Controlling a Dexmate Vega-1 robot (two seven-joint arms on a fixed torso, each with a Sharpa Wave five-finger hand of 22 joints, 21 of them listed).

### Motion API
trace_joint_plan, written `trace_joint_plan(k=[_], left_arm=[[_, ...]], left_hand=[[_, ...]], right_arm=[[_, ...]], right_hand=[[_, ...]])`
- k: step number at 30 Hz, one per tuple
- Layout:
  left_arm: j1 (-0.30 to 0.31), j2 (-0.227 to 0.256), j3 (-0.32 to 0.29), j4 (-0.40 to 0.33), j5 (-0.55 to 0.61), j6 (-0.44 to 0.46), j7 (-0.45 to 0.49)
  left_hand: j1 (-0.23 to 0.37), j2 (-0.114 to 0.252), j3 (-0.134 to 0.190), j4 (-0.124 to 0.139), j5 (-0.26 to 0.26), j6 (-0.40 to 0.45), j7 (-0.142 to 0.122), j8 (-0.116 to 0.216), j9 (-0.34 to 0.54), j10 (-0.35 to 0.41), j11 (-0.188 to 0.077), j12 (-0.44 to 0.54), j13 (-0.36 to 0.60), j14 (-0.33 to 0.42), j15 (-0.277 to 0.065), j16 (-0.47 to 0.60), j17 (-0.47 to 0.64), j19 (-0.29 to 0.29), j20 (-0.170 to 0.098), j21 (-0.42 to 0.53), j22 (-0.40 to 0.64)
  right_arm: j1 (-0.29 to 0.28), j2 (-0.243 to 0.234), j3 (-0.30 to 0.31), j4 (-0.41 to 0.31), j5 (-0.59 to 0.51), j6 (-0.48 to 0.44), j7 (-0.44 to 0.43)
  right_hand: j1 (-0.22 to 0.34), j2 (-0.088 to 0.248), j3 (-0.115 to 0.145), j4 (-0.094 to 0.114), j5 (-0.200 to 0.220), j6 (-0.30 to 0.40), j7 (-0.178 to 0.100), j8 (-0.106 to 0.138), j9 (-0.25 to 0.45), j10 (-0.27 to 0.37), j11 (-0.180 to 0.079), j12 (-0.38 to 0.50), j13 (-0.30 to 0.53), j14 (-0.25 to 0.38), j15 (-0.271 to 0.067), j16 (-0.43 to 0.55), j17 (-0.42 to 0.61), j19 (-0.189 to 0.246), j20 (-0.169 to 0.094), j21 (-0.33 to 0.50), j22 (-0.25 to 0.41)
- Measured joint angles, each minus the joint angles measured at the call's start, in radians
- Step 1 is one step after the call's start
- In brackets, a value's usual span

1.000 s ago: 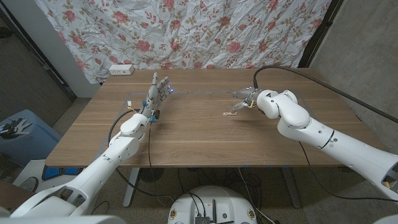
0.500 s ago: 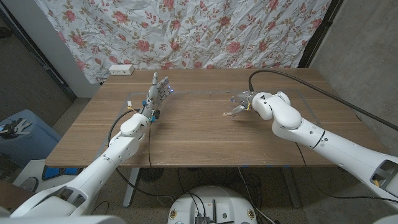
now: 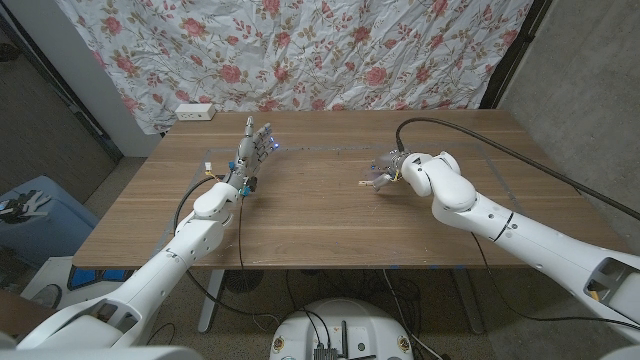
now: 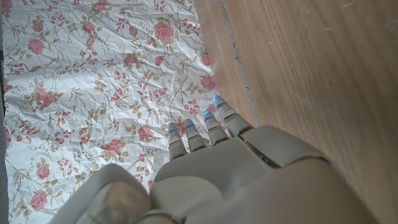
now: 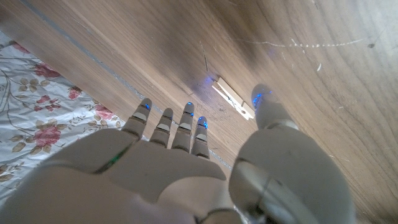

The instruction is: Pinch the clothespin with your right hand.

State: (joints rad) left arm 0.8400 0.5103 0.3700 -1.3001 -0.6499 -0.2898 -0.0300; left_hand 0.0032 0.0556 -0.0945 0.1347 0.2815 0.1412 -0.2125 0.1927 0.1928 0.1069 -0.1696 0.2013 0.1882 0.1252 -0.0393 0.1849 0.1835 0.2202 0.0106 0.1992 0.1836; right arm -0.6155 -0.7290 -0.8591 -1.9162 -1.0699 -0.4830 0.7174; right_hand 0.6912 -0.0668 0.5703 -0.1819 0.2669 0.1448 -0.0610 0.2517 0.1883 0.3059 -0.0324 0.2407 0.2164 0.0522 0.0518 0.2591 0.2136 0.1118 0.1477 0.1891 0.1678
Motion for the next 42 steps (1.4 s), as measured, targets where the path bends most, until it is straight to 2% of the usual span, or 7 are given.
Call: trace_joint_plan(k=[15, 23, 31, 33, 34, 37, 42], left_arm=[[0.0, 0.0, 0.0, 0.0, 0.0, 0.0, 0.0], [0.0, 0.0, 0.0, 0.0, 0.0, 0.0, 0.0], [0.0, 0.0, 0.0, 0.0, 0.0, 0.0, 0.0], [0.0, 0.0, 0.0, 0.0, 0.0, 0.0, 0.0], [0.0, 0.0, 0.0, 0.0, 0.0, 0.0, 0.0], [0.0, 0.0, 0.0, 0.0, 0.0, 0.0, 0.0], [0.0, 0.0, 0.0, 0.0, 0.0, 0.0, 0.0]], left_hand=[[0.0, 0.0, 0.0, 0.0, 0.0, 0.0, 0.0, 0.0, 0.0, 0.0, 0.0, 0.0, 0.0, 0.0, 0.0, 0.0, 0.0, 0.0, 0.0, 0.0, 0.0], [0.0, 0.0, 0.0, 0.0, 0.0, 0.0, 0.0, 0.0, 0.0, 0.0, 0.0, 0.0, 0.0, 0.0, 0.0, 0.0, 0.0, 0.0, 0.0, 0.0, 0.0], [0.0, 0.0, 0.0, 0.0, 0.0, 0.0, 0.0, 0.0, 0.0, 0.0, 0.0, 0.0, 0.0, 0.0, 0.0, 0.0, 0.0, 0.0, 0.0, 0.0, 0.0], [0.0, 0.0, 0.0, 0.0, 0.0, 0.0, 0.0, 0.0, 0.0, 0.0, 0.0, 0.0, 0.0, 0.0, 0.0, 0.0, 0.0, 0.0, 0.0, 0.0, 0.0], [0.0, 0.0, 0.0, 0.0, 0.0, 0.0, 0.0, 0.0, 0.0, 0.0, 0.0, 0.0, 0.0, 0.0, 0.0, 0.0, 0.0, 0.0, 0.0, 0.0, 0.0], [0.0, 0.0, 0.0, 0.0, 0.0, 0.0, 0.0, 0.0, 0.0, 0.0, 0.0, 0.0, 0.0, 0.0, 0.0, 0.0, 0.0, 0.0, 0.0, 0.0, 0.0], [0.0, 0.0, 0.0, 0.0, 0.0, 0.0, 0.0, 0.0, 0.0, 0.0, 0.0, 0.0, 0.0, 0.0, 0.0, 0.0, 0.0, 0.0, 0.0, 0.0, 0.0]], right_arm=[[0.006, 0.026, -0.017, 0.039, -0.021, -0.008, -0.009], [0.013, 0.037, -0.028, 0.055, -0.043, -0.012, -0.021], [0.017, 0.04, -0.033, 0.061, -0.069, -0.015, -0.037], [0.017, 0.042, -0.037, 0.066, -0.077, -0.015, -0.046], [0.017, 0.042, -0.037, 0.067, -0.078, -0.015, -0.047], [0.016, 0.043, -0.038, 0.068, -0.088, -0.015, -0.06], [0.01, 0.043, -0.04, 0.078, -0.107, -0.012, -0.084]], right_hand=[[0.013, 0.013, 0.004, 0.004, -0.005, 0.036, -0.044, 0.004, 0.0, 0.043, -0.047, 0.004, -0.003, 0.025, -0.025, 0.007, 0.003, 0.011, -0.021, 0.0, 0.0], [0.013, 0.013, -0.023, 0.03, -0.034, 0.082, -0.087, 0.01, 0.0, 0.095, -0.077, 0.011, -0.007, 0.046, -0.047, 0.019, 0.003, 0.018, -0.028, 0.0, 0.0], [-0.007, 0.006, -0.046, 0.015, -0.078, 0.169, -0.13, 0.03, 0.0, 0.177, -0.119, 0.015, -0.014, 0.09, -0.089, 0.038, 0.003, 0.042, -0.041, 0.0, 0.0], [-0.006, 0.006, -0.049, 0.012, -0.082, 0.196, -0.138, 0.038, 0.0, 0.197, -0.132, 0.017, -0.017, 0.106, -0.088, 0.043, 0.003, 0.049, -0.04, 0.0, 0.0], [0.006, -0.006, -0.052, 0.009, -0.082, 0.21, -0.142, 0.042, 0.0, 0.213, -0.137, 0.019, -0.017, 0.114, -0.09, 0.049, 0.003, 0.056, -0.04, 0.0, 0.0], [0.014, -0.005, -0.059, 0.008, -0.082, 0.234, -0.152, 0.048, -0.002, 0.236, -0.161, 0.019, -0.017, 0.127, -0.087, 0.049, 0.003, 0.063, -0.04, 0.0, 0.0], [0.054, -0.009, -0.064, 0.008, -0.082, 0.275, -0.157, 0.056, 0.0, 0.284, -0.177, 0.019, -0.021, 0.152, -0.091, 0.062, 0.003, 0.071, -0.048, 0.0, 0.0]])
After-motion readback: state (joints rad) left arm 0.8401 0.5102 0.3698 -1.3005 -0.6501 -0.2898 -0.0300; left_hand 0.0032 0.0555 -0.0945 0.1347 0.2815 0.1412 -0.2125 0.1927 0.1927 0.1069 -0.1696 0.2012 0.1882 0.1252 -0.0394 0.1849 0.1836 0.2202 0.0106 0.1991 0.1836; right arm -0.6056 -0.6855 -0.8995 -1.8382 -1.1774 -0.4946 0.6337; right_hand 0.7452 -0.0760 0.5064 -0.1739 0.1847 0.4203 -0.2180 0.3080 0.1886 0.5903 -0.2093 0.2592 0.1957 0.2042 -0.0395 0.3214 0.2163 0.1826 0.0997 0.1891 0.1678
